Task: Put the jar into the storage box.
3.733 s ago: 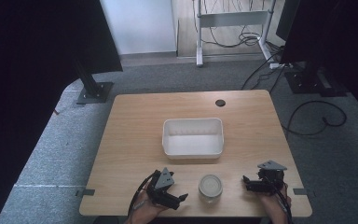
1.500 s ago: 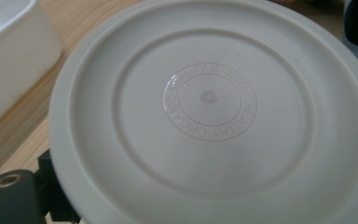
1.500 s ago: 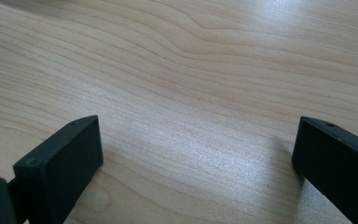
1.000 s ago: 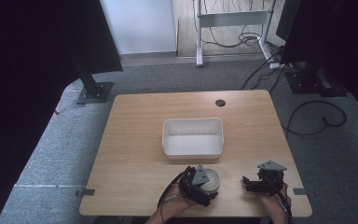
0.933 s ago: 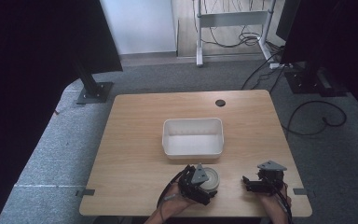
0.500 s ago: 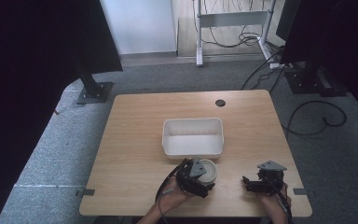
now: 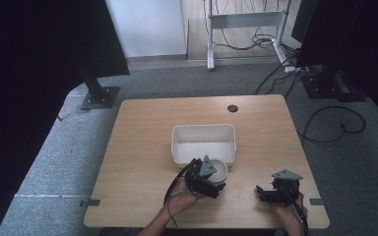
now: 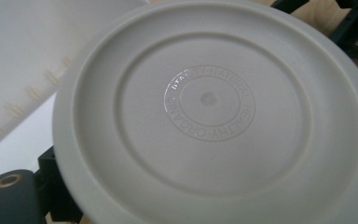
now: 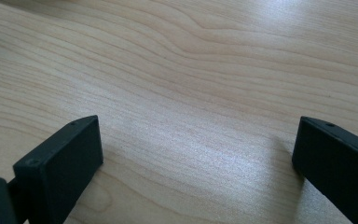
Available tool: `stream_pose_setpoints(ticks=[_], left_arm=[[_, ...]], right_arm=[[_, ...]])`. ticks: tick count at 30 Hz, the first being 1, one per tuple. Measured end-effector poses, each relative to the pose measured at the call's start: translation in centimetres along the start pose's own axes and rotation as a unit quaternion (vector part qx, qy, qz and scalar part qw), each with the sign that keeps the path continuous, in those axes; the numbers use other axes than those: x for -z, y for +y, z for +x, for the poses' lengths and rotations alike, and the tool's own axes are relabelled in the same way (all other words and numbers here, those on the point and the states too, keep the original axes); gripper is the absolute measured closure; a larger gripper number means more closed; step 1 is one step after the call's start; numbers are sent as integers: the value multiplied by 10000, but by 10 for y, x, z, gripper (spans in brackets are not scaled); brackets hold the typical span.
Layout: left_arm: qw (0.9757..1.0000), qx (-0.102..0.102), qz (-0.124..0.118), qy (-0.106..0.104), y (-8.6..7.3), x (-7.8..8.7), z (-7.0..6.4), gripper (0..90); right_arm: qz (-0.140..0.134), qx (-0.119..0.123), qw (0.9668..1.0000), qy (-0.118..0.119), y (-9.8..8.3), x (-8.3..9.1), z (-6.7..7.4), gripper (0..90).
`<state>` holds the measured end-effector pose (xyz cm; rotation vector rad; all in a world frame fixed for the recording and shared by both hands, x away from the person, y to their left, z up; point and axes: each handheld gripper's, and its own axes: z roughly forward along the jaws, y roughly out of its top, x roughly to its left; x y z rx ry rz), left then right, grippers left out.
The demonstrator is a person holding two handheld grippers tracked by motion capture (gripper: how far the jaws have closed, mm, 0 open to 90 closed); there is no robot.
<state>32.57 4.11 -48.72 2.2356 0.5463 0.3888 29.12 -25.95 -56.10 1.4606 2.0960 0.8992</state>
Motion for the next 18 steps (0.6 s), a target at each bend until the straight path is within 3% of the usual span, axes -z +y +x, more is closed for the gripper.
stream_pose_setpoints(ticks=[18], left_arm=[[9995, 204, -105, 224, 14, -2, 28, 101]], right_arm=[[1, 0, 10000, -1, 0, 0, 0, 13]])
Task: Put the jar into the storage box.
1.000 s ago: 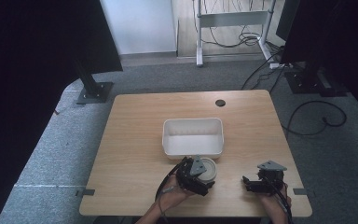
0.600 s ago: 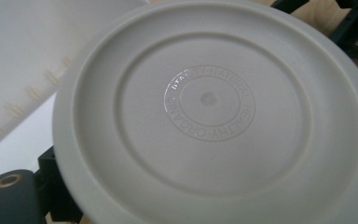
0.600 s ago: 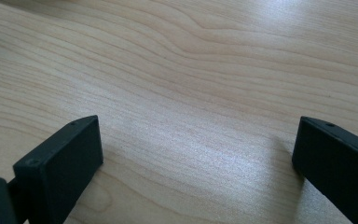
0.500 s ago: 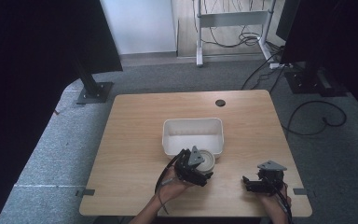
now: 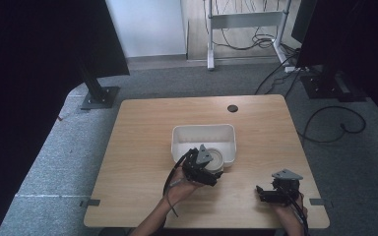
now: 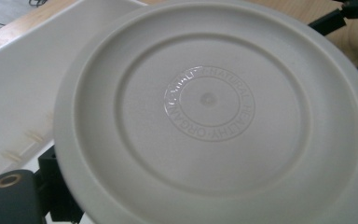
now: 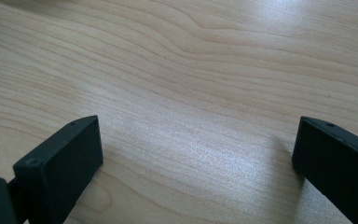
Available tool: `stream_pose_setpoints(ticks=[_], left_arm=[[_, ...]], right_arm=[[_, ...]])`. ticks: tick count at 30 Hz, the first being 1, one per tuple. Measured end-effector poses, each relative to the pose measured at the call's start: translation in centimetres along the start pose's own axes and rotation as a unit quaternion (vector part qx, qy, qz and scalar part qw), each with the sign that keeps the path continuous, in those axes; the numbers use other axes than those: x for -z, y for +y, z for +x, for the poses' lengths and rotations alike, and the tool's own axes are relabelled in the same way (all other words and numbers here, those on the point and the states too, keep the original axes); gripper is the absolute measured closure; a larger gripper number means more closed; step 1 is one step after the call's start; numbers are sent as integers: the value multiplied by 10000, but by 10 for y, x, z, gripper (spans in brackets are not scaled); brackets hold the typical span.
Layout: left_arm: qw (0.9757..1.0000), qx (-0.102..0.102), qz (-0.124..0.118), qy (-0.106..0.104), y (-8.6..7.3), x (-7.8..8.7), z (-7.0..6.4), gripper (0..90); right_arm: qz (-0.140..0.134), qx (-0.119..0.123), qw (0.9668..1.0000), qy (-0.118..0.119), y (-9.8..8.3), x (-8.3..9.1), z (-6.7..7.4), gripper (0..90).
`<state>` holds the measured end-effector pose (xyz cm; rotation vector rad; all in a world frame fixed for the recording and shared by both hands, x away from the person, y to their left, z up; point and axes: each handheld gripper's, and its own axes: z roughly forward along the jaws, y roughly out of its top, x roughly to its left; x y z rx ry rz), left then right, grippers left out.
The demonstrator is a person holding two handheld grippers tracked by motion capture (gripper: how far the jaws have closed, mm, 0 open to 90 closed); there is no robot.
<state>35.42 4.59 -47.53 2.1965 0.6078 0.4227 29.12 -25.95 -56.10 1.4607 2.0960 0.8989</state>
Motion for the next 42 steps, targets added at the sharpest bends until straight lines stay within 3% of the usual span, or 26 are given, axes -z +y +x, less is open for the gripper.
stream_pose_setpoints(ticks=[23, 42], left_arm=[[9989, 254, -35, 387, 18, -24, 24, 101], [9945, 668, 93, 807, 12, -51, 35, 101]], right_arm=[[0, 18, 10000, 20, 0, 0, 0, 13], [-5, 20, 10000, 25, 0, 0, 0, 13]])
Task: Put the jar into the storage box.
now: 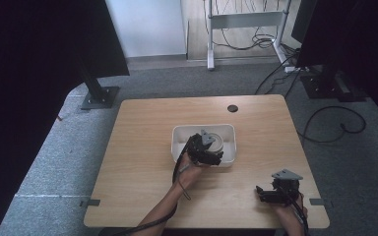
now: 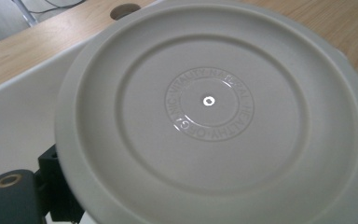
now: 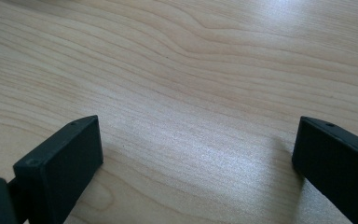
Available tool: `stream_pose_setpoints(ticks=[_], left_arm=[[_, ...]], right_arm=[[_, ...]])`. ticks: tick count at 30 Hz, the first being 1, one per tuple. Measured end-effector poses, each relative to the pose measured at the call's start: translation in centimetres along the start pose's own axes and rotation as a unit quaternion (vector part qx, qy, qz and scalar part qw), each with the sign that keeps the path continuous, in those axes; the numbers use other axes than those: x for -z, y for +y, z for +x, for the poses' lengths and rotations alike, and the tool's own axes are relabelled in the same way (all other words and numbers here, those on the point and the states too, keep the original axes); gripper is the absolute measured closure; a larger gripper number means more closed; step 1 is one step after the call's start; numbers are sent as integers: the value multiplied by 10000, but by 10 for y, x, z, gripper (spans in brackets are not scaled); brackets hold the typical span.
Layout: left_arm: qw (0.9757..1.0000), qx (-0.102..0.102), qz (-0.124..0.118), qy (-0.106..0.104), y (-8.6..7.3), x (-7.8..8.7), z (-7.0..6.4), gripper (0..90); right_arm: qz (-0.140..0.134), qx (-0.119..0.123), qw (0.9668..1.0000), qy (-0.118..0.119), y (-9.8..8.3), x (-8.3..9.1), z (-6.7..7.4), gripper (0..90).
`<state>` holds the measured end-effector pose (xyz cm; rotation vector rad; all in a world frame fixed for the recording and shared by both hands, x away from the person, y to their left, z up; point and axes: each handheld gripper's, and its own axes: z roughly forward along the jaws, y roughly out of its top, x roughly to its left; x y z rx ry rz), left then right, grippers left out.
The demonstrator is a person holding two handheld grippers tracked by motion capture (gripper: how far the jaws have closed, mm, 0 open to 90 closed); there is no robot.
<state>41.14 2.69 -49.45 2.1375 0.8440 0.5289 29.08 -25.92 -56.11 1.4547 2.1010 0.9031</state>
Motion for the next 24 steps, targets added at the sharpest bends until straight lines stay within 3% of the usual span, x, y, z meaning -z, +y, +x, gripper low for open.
stream_pose_setpoints(ticks=[10, 20, 24], left_arm=[[9995, 204, 149, 185, -8, -14, 2, 101], [9987, 283, 337, 271, -13, -24, 2, 101], [9982, 422, 316, 270, -15, -25, 3, 101]], right_arm=[[6, 11, 10000, 7, 0, 0, 0, 13], [6, 11, 10000, 8, 0, 0, 0, 13], [5, 13, 10000, 7, 0, 0, 0, 13]])
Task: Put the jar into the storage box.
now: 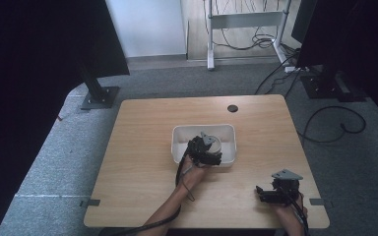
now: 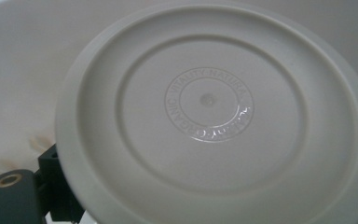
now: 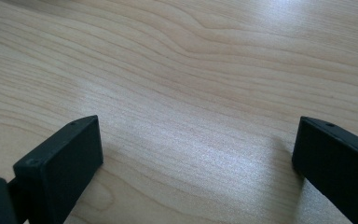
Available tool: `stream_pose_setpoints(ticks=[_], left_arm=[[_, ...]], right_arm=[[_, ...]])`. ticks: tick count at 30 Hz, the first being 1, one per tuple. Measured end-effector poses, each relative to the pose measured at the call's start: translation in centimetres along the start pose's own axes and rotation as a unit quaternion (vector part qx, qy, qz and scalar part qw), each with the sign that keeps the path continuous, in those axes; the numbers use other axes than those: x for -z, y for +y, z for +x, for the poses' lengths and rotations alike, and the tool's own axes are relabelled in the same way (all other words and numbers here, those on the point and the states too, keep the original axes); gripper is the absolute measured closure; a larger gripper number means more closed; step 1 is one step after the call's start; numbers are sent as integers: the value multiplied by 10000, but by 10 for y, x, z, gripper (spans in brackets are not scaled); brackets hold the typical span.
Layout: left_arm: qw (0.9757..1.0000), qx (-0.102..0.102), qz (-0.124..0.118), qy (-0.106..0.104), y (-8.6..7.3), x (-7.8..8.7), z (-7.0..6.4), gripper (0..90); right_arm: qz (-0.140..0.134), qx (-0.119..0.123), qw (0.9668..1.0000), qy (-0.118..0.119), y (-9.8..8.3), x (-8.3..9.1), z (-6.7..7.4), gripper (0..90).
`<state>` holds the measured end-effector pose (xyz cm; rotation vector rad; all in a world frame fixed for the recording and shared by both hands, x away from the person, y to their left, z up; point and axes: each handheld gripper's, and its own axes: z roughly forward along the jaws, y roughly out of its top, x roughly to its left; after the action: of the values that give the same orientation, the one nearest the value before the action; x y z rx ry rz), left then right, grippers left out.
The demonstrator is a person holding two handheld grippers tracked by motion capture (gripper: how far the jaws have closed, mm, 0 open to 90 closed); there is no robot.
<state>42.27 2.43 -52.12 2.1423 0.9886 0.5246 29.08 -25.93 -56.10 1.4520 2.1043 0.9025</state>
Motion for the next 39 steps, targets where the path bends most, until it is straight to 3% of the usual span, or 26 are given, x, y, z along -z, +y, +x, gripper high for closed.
stream_pose_setpoints(ticks=[5, 18, 39], left_arm=[[9996, 256, 22, -117, -1, -1, 5, 100], [9994, 247, -17, -241, 1, 0, 6, 45], [9995, 43, -242, -202, 5, 21, 8, 43]], right_arm=[[1, 0, 10000, 4, 0, 0, 0, 13], [2, 1, 10000, 4, 0, 0, 0, 13], [2, 0, 10000, 5, 0, 0, 0, 13]])
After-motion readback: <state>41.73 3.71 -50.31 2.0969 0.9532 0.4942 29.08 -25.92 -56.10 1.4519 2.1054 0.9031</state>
